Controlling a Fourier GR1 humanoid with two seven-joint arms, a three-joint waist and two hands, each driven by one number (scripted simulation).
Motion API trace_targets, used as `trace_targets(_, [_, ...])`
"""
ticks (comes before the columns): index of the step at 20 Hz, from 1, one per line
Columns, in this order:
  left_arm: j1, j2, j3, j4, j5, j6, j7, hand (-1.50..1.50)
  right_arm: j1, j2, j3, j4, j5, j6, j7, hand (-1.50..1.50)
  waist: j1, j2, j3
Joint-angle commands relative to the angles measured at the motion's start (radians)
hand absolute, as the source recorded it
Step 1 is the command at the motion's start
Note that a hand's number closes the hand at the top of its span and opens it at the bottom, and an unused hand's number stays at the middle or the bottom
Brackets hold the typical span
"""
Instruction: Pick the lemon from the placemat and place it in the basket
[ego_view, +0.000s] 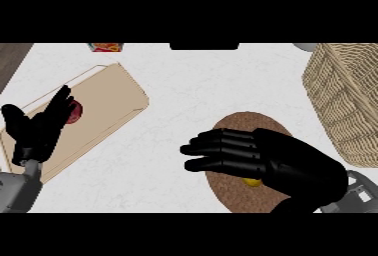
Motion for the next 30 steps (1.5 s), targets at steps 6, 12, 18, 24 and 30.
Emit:
trace_targets(6, [-0.054,-0.015,-0.012,-0.016,-0.034,0.016,0.042,0.0,-0.295,-0.203,-0.187,0.051,0.032,0.164,0.351,-1.5,0.011,0.005,0.0])
trace_targets(12, [-0.049,-0.005,0.028,-0.014,-0.008,-0.015,0.064,0.0,-0.381,-0.293,-0.186,0.147,-0.184,0.448,0.413,-1.5,0.013,0.006,0.001])
trace_targets(18, [-0.002,-0.061,0.028,0.045,-0.06,-0.035,-0.055,0.0,-0.289,-0.367,-0.32,0.222,-0.251,0.612,0.25,-1.5,0.004,0.01,0.002])
trace_targets(24, [-0.007,-0.031,0.067,-0.034,-0.046,-0.049,0.056,0.0,-0.206,-0.347,-0.458,0.294,-0.22,0.614,0.11,-1.5,0.012,0.008,0.003])
trace_targets(30, [-0.014,-0.085,0.059,0.029,-0.102,-0.061,-0.004,0.0,-0.034,-0.197,-0.42,0.228,0.036,0.548,-0.061,-1.5,0.012,0.012,0.003])
